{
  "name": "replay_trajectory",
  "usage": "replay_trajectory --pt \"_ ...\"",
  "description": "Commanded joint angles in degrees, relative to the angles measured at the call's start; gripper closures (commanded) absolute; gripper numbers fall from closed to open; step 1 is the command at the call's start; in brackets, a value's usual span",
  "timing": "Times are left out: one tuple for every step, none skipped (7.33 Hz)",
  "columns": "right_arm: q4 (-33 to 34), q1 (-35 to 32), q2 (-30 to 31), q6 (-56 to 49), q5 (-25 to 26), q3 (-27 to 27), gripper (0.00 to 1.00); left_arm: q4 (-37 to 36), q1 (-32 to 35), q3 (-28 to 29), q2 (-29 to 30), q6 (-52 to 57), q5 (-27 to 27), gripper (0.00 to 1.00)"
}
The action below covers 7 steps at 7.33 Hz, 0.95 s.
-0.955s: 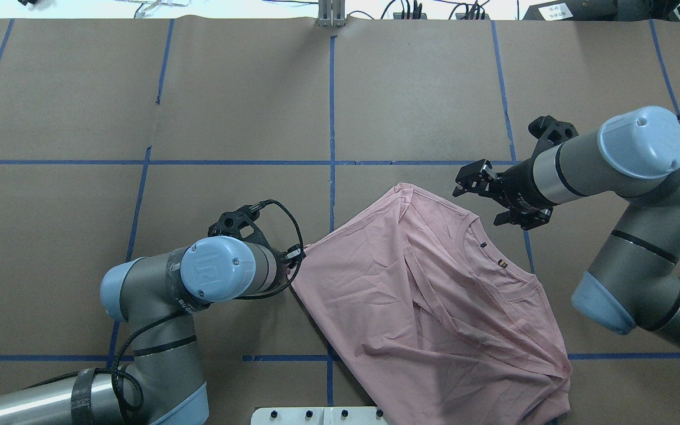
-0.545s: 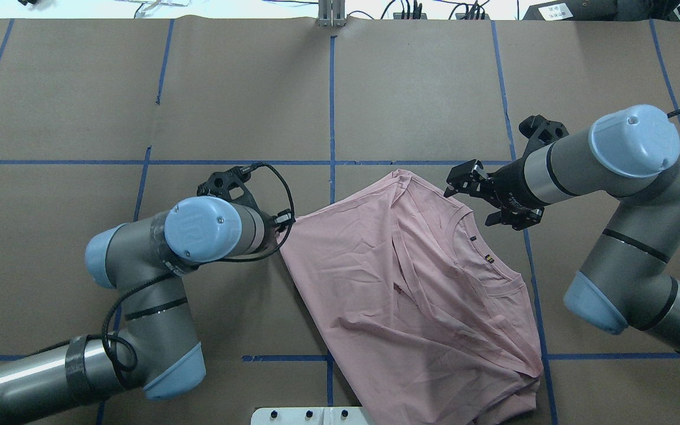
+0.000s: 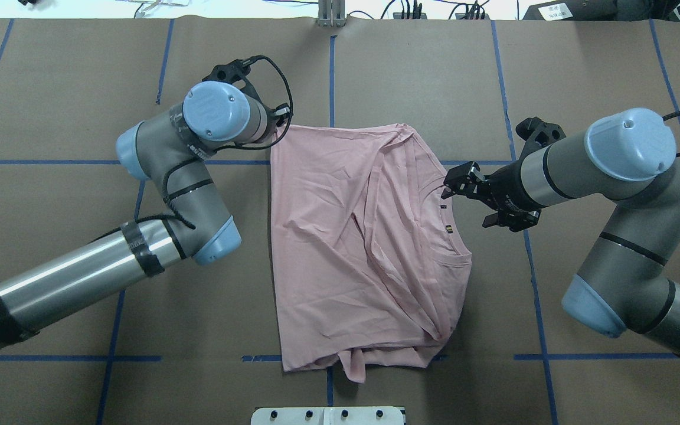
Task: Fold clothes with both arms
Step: 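Pull the shirt back toward the table center with both grippers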
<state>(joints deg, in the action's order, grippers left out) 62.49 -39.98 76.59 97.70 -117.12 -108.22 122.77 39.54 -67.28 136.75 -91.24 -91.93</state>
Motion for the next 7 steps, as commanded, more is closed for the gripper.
replay_trajectory --pt "0.0 0.6 -0.1 0.4 1.8 -0.1 0.00 7.0 6.8 10.7 3.6 9.4 -0.3 1.00" --pt "0.1 2.6 -1.4 0.5 3.2 0.2 0.00 7.2 6.8 10.1 3.3 9.6 -0.6 0.56" --pt "0.6 8.1 -2.7 2.4 8.6 0.4 0.00 6.3 6.6 3.5 1.4 9.2 -0.9 0.39" --pt "0.7 13.3 -4.1 10.2 16.1 1.8 0.00 6.0 6.3 -5.1 -3.5 5.8 -5.9 0.39" --pt "0.8 17.4 -5.7 14.7 20.2 4.4 0.01 6.1 6.3 -9.7 -6.6 3.5 -9.5 0.39" --pt "2.8 19.5 -8.6 15.0 23.0 7.3 0.11 6.2 6.3 -9.7 -7.3 3.4 -9.4 0.39" --pt "5.8 20.3 -10.9 14.9 24.8 9.3 0.13 6.2 5.8 -9.7 -7.3 3.3 -9.4 0.38"
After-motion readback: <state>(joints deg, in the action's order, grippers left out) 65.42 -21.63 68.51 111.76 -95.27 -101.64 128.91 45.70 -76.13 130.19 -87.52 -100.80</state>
